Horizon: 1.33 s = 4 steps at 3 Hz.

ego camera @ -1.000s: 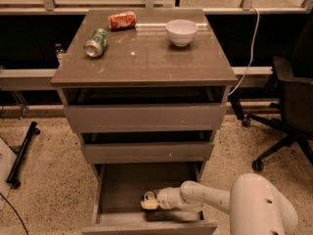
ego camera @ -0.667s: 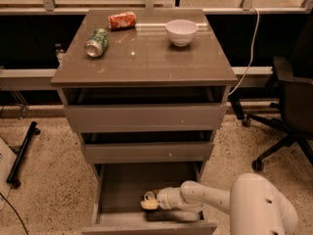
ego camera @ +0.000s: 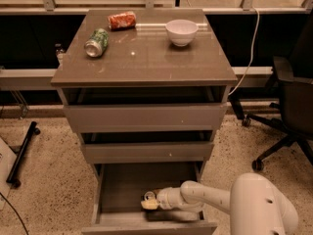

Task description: Pick pepsi can from bottom drawer and place on counter

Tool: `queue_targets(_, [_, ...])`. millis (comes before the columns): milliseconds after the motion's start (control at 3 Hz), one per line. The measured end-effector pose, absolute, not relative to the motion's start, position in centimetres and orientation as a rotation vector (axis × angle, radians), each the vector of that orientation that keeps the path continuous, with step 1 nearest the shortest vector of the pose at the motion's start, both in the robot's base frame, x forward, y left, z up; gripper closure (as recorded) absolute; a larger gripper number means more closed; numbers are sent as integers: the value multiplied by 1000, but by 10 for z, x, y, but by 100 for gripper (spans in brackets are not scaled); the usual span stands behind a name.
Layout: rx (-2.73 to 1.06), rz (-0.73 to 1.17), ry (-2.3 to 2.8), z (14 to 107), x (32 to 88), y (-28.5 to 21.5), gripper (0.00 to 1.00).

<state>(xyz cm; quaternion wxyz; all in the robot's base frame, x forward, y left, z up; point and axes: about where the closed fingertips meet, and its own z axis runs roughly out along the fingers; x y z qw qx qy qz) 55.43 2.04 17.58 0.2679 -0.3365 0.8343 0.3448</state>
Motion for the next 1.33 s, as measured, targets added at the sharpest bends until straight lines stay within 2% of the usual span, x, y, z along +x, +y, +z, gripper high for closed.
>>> queue_targets(333, [-908, 930, 2251, 176, 554, 20, 100])
queue_targets(667, [-908, 930, 2251, 176, 554, 20, 82])
queue_targets(1333, [-908, 930, 2251, 176, 554, 21, 35])
